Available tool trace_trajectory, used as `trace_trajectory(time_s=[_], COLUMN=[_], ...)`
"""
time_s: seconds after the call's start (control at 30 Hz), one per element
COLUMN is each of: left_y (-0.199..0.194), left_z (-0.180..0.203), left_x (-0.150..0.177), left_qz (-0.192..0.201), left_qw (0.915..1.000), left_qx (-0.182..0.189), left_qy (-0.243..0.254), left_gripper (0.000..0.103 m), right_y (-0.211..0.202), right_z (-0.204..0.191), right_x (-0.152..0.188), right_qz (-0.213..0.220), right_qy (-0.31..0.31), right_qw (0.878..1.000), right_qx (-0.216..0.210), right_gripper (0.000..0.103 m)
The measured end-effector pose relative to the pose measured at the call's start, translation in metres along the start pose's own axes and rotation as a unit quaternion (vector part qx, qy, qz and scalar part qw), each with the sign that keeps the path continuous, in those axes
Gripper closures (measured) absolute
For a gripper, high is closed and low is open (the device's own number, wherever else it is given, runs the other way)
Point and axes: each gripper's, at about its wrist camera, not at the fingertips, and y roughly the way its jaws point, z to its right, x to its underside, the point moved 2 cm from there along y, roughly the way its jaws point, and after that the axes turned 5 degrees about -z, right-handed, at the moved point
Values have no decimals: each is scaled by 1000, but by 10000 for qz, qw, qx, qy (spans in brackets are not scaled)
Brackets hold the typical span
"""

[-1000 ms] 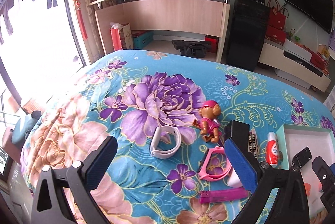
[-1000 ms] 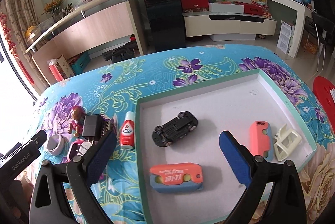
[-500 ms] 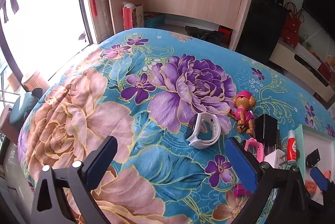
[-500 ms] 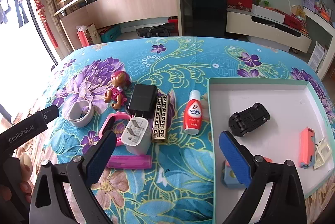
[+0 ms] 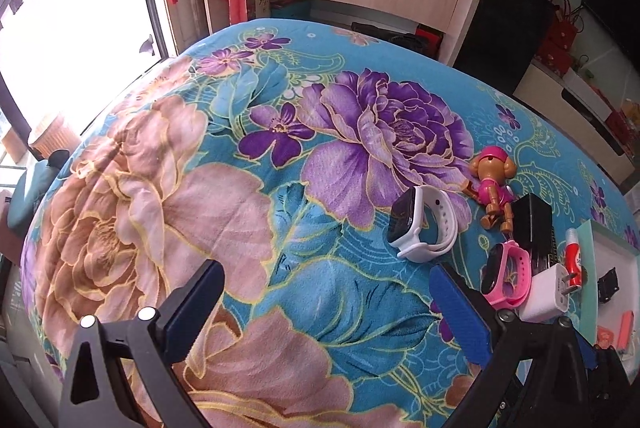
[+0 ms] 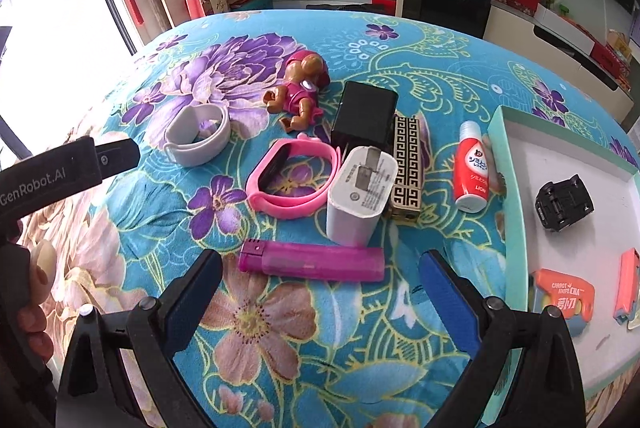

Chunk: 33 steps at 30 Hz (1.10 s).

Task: Organize rigid objects
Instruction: 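Move both grippers back toward the white watch band and pink band, then grasp the white watch band with the left gripper while the right gripper grasps the pink lighter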

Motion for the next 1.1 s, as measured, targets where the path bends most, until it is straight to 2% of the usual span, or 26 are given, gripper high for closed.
trace_trajectory(time_s=[0.3,0.7,0.83,0.93,1.0,1.1], left_y=[14,37,40,43,44,46], left_z=[24,48,55,57,57,57], left_x=[-12,-14,-14,-14,-14,-13], left_qz=[128,67,97,80,76,52], left_qw=[9989,9963,9953,9952,9951,9950], left_qx=[210,306,267,291,302,349], left_qy=[407,799,922,929,936,932], left_gripper=[0,1,9,10,21,31], right_y=[16,17,15,13,12,10], right_z=[-8,-5,0,3,6,9], right_x=[1,-1,0,0,0,0], right_qz=[-93,-67,-59,-50,-43,-49], right_qy=[-36,71,167,235,270,338], right_qw=[9998,9998,9998,9996,9995,9994], right_qx=[194,149,125,159,164,87], right_gripper=[4,5,6,13,20,21])
